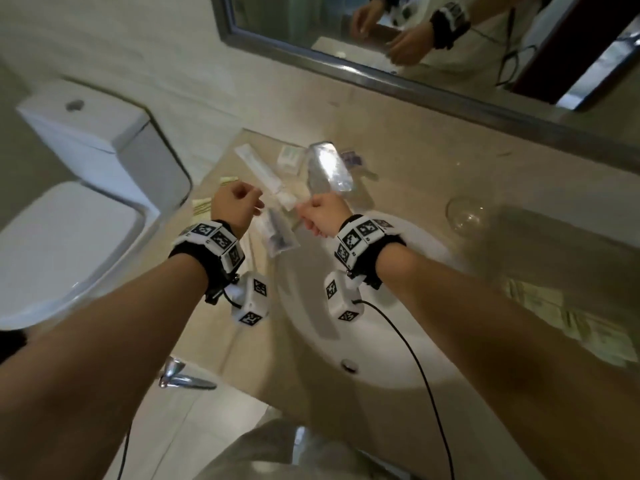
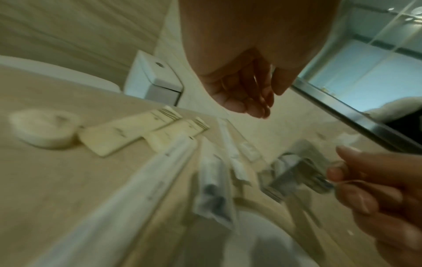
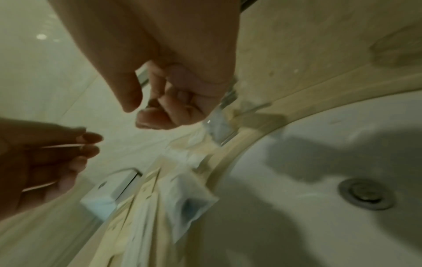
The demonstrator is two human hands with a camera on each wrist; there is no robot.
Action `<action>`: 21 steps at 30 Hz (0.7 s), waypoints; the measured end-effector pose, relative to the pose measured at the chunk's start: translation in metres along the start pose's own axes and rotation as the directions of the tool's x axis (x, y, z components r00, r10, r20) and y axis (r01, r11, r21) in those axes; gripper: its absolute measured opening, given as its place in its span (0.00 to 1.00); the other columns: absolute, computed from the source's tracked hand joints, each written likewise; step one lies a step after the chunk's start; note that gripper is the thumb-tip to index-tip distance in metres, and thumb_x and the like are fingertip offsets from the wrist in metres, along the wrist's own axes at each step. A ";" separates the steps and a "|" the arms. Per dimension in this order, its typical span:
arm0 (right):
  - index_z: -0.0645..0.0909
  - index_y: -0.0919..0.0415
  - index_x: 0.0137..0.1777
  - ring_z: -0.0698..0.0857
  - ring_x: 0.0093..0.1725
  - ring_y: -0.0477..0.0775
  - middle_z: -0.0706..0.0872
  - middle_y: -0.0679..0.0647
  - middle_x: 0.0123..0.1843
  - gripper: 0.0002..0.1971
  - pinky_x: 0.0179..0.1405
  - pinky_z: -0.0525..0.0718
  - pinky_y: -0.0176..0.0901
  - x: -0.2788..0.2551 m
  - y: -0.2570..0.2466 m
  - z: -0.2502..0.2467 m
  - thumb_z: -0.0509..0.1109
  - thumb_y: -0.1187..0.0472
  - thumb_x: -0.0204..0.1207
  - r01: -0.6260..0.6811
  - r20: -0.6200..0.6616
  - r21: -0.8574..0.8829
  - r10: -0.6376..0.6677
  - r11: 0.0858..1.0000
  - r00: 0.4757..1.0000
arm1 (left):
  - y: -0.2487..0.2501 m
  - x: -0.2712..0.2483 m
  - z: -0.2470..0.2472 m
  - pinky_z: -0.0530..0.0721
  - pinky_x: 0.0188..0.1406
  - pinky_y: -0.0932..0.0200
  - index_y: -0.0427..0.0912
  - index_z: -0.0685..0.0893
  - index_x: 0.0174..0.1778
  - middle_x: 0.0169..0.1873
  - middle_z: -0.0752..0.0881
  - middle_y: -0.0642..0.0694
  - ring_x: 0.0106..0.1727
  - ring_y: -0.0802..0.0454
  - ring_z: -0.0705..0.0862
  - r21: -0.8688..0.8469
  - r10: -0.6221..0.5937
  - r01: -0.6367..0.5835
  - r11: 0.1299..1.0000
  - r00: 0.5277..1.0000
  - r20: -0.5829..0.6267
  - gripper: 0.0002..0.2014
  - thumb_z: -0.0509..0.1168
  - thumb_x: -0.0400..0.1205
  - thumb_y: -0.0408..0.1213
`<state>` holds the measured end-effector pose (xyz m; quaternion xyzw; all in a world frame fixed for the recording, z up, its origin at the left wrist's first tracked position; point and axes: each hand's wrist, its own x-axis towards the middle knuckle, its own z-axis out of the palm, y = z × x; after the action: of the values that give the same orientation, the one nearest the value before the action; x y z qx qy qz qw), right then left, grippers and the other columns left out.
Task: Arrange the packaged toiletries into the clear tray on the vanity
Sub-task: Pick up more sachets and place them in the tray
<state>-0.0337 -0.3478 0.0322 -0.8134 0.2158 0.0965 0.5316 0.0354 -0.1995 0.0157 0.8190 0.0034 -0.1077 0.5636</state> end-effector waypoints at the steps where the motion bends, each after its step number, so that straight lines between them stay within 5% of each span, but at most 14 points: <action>1: 0.76 0.59 0.34 0.74 0.23 0.46 0.77 0.51 0.26 0.13 0.11 0.70 0.25 0.006 -0.004 0.011 0.65 0.60 0.81 -0.016 0.000 -0.011 0.016 1.000 1.000 | -0.009 0.003 -0.012 0.76 0.22 0.73 0.37 0.81 0.42 0.28 0.82 0.47 0.25 0.57 0.80 0.019 -0.026 0.026 0.999 0.999 -0.036 0.05 0.61 0.81 0.32; 5: 0.73 0.57 0.29 0.82 0.30 0.53 0.82 0.54 0.31 0.16 0.27 0.82 0.31 0.034 -0.019 0.058 0.68 0.56 0.78 -0.069 -0.049 -0.137 0.063 0.988 0.997 | -0.048 0.014 -0.058 0.80 0.29 0.62 0.35 0.80 0.51 0.30 0.83 0.43 0.28 0.51 0.81 0.037 -0.179 0.188 0.981 0.969 -0.172 0.07 0.61 0.80 0.32; 8: 0.82 0.63 0.49 0.87 0.53 0.62 0.88 0.61 0.51 0.11 0.55 0.84 0.44 0.049 -0.032 0.079 0.66 0.54 0.79 -0.051 -0.029 -0.254 0.045 0.966 0.999 | -0.070 0.021 -0.079 0.85 0.55 0.46 0.38 0.80 0.56 0.44 0.88 0.37 0.47 0.39 0.87 0.121 -0.270 0.298 0.947 0.942 -0.201 0.14 0.65 0.76 0.37; 10: 0.81 0.64 0.59 0.84 0.59 0.60 0.87 0.59 0.58 0.15 0.53 0.79 0.42 0.056 -0.039 0.094 0.65 0.54 0.80 -0.015 -0.015 -0.323 0.011 0.946 1.000 | -0.077 0.024 -0.089 0.82 0.63 0.44 0.40 0.77 0.60 0.56 0.86 0.36 0.58 0.37 0.84 0.187 -0.342 0.379 0.906 0.917 -0.205 0.19 0.68 0.75 0.41; 14: 0.77 0.64 0.61 0.83 0.62 0.61 0.84 0.59 0.61 0.15 0.60 0.80 0.48 0.073 -0.040 0.129 0.66 0.55 0.80 0.051 0.022 -0.429 -0.046 0.902 0.999 | -0.089 0.029 -0.096 0.77 0.64 0.48 0.39 0.69 0.71 0.68 0.78 0.36 0.68 0.38 0.78 0.299 -0.450 0.473 0.829 0.881 -0.144 0.29 0.70 0.76 0.42; 21: 0.71 0.64 0.69 0.76 0.70 0.60 0.77 0.59 0.70 0.23 0.66 0.75 0.53 0.109 -0.035 0.154 0.68 0.54 0.78 -0.034 -0.084 -0.470 -0.006 0.882 0.996 | -0.100 0.049 -0.086 0.75 0.66 0.49 0.38 0.65 0.74 0.70 0.76 0.38 0.70 0.38 0.76 0.379 -0.431 0.418 0.825 0.901 -0.055 0.34 0.72 0.74 0.39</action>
<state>0.0905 -0.2233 -0.0453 -0.9197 0.2137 0.1162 0.3083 0.0850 -0.0893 -0.0565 0.8895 0.1551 -0.2424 0.3549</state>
